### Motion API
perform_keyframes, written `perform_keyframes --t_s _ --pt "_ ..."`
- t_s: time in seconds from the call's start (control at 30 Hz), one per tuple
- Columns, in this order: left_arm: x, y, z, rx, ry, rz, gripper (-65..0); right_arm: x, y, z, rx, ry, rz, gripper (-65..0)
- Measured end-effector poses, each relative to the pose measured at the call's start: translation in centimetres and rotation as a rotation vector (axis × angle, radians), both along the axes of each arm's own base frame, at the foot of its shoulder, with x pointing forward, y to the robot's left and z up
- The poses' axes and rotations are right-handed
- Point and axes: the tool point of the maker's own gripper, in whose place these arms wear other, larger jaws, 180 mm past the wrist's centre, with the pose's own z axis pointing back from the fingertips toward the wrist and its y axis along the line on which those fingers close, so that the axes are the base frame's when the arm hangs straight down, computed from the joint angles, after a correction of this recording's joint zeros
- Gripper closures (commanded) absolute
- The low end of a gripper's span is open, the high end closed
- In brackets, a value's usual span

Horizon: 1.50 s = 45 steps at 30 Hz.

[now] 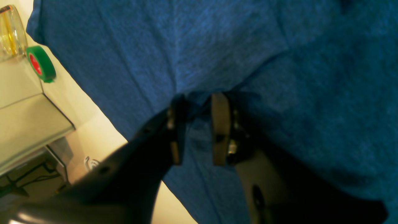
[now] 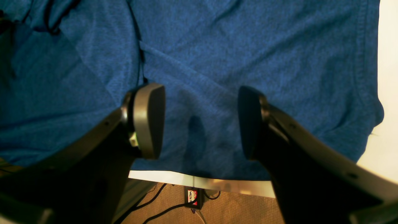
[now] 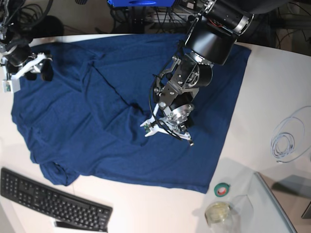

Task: Layout the t-shirt on the table in an organized manner, then fold the t-shirt properly
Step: 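Lower the left gripper onto the middle of the shirt body, then sweep the left gripper across the shirt toward the hem to flatten it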

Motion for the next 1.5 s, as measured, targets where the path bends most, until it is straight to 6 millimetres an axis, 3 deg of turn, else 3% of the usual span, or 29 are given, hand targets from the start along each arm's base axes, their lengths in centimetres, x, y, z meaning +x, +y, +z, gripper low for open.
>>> perform_keyframes --t_s 0.1,0.53,0.77,1.17,1.37,1.5 --pt "0.5 0.1 0.4 0.001 -0.011 0.001 0.0 0.0 0.0 0.0 0.0 0.0 0.0 -34.7" --pt "2.2 -0.1 1.6 -0.031 -0.042 0.033 0.0 0.0 0.0 0.0 0.0 0.0 0.0 -34.7" --pt "6.0 2.6 4.8 -0.094 -0.119 0.179 0.0 0.1 0.0 0.0 0.0 -0.001 0.0 -34.7" --pt "8.8 3.2 7.6 -0.139 -0.18 0.239 0.0 0.1 0.0 0.1 0.002 -0.004 0.0 -34.7" --pt "11.2 2.0 10.0 -0.188 -0.258 0.196 0.0 0.1 0.1 0.1 0.003 -0.004 0.0 -34.7" --pt "11.5 0.8 10.2 -0.234 -0.29 0.179 0.0 0.1 0.0 0.1 0.002 -0.004 0.0 -34.7"
